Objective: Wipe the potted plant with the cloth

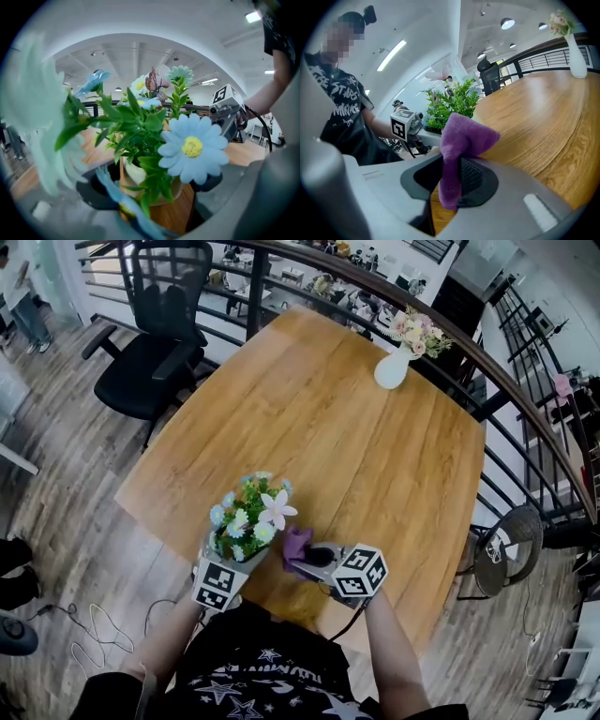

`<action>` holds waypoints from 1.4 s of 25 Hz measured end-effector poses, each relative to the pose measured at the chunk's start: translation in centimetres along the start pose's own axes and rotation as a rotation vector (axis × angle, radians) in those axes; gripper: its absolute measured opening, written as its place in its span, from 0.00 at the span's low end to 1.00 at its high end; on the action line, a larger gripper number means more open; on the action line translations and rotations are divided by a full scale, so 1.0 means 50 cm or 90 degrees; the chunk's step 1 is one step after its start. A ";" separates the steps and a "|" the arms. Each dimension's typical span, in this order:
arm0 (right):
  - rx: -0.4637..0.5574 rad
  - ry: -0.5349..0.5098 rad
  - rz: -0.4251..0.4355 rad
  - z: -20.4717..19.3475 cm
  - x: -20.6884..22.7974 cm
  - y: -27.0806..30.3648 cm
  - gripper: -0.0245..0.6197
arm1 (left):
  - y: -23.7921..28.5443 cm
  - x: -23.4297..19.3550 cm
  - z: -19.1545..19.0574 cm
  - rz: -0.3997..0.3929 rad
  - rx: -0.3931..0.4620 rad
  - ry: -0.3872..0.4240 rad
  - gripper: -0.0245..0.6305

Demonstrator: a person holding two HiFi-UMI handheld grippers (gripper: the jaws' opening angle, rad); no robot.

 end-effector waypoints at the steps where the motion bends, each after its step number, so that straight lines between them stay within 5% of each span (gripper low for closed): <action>1: 0.006 -0.003 -0.006 0.001 0.003 -0.008 0.18 | -0.003 -0.002 0.003 0.011 0.002 -0.001 0.72; 15: 0.058 -0.073 -0.006 -0.007 -0.043 -0.111 0.18 | -0.104 0.027 -0.019 0.206 -0.027 -0.109 0.77; 27: 0.172 -0.146 -0.012 -0.021 -0.164 -0.238 0.18 | -0.217 0.190 -0.001 0.302 0.041 -0.168 0.77; 35: 0.189 -0.137 -0.031 -0.134 -0.213 -0.324 0.18 | -0.277 0.346 -0.002 0.329 0.076 -0.182 0.77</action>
Point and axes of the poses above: the fingertips, and each gripper's own axes: y forward along the fingers, x to its right, z out of its top, the point moved 1 cm from there along -y, backward along the fingers, and after that the axes turned 8 degrees about -x, right-handed, at the moved point
